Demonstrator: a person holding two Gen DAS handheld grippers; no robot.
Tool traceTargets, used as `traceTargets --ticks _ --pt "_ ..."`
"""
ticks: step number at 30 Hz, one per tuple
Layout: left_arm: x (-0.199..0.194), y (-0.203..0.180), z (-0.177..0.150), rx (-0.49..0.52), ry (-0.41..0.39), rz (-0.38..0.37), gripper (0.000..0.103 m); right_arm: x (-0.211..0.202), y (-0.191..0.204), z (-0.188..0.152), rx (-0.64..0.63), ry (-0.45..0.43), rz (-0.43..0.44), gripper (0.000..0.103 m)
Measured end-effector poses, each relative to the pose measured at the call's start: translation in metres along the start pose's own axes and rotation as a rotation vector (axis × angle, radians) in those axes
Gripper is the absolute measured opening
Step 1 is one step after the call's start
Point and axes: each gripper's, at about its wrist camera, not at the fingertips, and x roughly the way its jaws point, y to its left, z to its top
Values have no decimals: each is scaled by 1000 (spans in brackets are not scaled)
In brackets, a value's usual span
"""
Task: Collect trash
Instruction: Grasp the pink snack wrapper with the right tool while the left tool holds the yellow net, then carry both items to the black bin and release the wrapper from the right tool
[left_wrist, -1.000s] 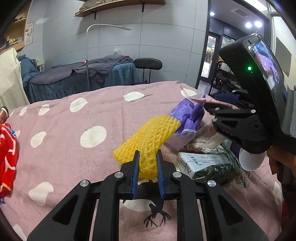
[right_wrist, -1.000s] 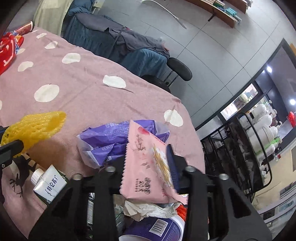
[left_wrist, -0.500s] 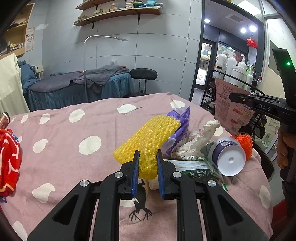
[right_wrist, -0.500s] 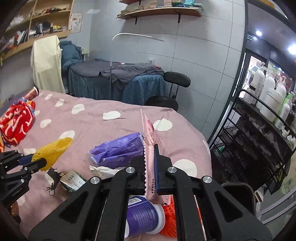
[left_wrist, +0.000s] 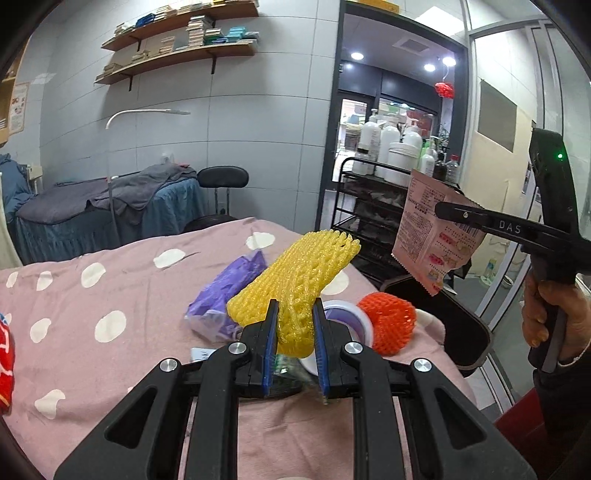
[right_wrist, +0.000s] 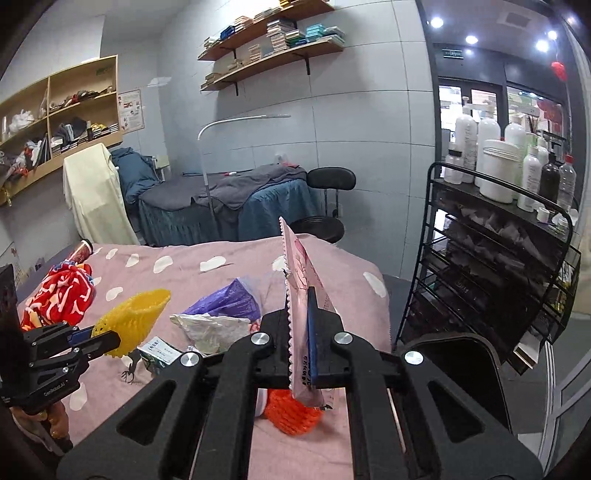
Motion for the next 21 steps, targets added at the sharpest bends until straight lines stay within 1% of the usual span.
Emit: traceTargets --ticks 5,10,13,18,21 --pt "13 -39 3 53 8 -81 18 -11 -39 -20 33 23 -100 7" --pt "28 -76 5 102 20 -160 18 -9 -88 -50 93 85 -208 7" --pt "38 -94 5 126 33 -203 18 2 -116 -72 122 141 -269 7" --pt "59 -119 0 142 78 -272 18 27 -151 -107 182 235 -316 7" --pt "67 -130 -3 148 99 -290 18 45 -167 -125 216 290 -323 7"
